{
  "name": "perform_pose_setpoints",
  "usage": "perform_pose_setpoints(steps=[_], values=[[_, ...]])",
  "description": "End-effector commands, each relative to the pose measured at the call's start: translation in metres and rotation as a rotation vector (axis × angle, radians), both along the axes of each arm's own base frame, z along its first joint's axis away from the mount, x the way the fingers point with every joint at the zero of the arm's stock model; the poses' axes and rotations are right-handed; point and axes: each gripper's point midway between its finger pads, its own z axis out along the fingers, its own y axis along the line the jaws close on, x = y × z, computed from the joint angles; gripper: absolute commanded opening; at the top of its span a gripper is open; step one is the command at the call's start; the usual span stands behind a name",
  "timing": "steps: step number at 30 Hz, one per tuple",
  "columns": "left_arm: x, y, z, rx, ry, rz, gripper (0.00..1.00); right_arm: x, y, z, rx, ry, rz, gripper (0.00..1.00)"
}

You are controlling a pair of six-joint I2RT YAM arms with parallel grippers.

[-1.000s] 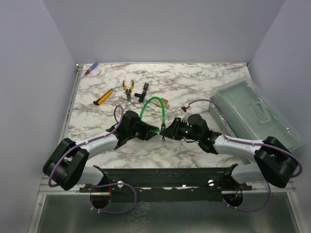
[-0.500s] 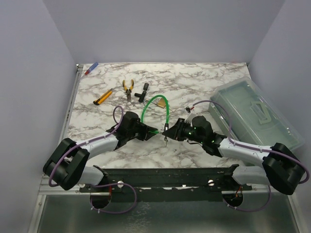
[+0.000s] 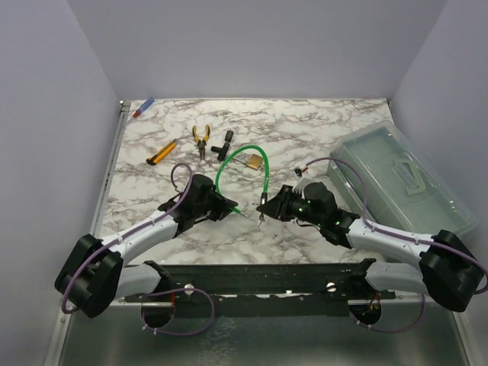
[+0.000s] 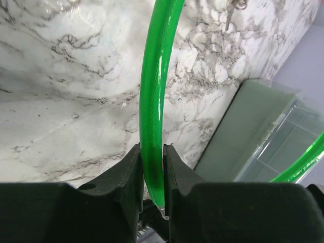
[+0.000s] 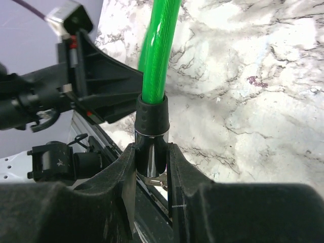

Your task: Unlock with the key

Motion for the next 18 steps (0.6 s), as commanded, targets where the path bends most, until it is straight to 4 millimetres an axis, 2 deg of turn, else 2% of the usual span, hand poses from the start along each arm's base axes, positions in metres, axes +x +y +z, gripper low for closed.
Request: perform_pose_setpoints(steps=[1,6,10,15,18], values=[[0.012,0.027,0.030,0.215,-0.203,-0.062,0.00,0.000,-0.005,0.006,-0.031,-0.031,-0.009,0.00],[0.009,0.060,0.033,0.420,-0.251,-0.128,0.00,0.000,-0.017,-0.005,-0.072,0.017,-0.067,0.00],[0.010,0.093,0.032,0.542,-0.221,-0.093,0.00,-0.008,-0.031,-0.018,-0.085,0.068,-0.110,0.00],[0.012,0.126,0.012,0.598,-0.129,-0.043,0.00,-0.022,-0.059,-0.040,-0.100,0.140,-0.201,0.00],[0.011,0.139,-0.001,0.611,-0.076,-0.024,0.00,-0.027,-0.077,-0.053,-0.106,0.173,-0.271,0.00]])
